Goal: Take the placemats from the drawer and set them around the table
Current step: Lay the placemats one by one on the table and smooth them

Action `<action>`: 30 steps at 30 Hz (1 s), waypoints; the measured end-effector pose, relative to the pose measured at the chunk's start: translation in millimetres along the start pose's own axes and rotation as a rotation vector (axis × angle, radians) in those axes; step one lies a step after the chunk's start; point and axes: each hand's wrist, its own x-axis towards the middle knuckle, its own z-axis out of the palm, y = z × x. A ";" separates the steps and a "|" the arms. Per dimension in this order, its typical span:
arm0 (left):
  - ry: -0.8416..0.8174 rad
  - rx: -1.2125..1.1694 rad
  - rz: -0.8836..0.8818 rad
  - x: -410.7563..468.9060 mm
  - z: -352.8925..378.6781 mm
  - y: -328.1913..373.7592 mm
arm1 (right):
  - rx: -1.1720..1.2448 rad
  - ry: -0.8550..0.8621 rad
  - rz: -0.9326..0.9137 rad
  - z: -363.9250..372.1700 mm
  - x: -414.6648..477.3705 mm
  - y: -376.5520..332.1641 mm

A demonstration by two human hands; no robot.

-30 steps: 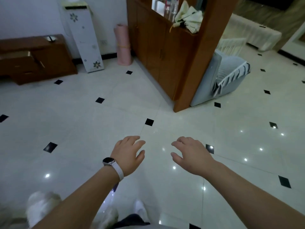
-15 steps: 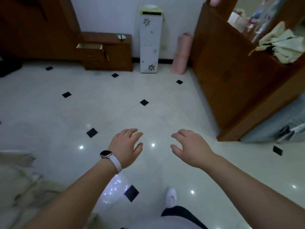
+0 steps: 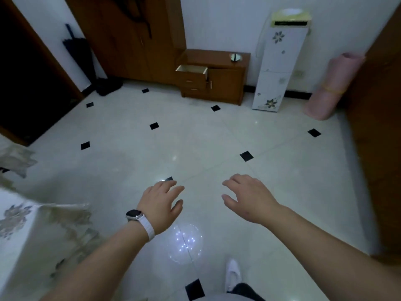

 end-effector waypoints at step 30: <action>0.165 -0.056 -0.505 189.9 -63.0 -408.6 | -0.157 -0.088 -0.513 -32.4 526.2 -217.5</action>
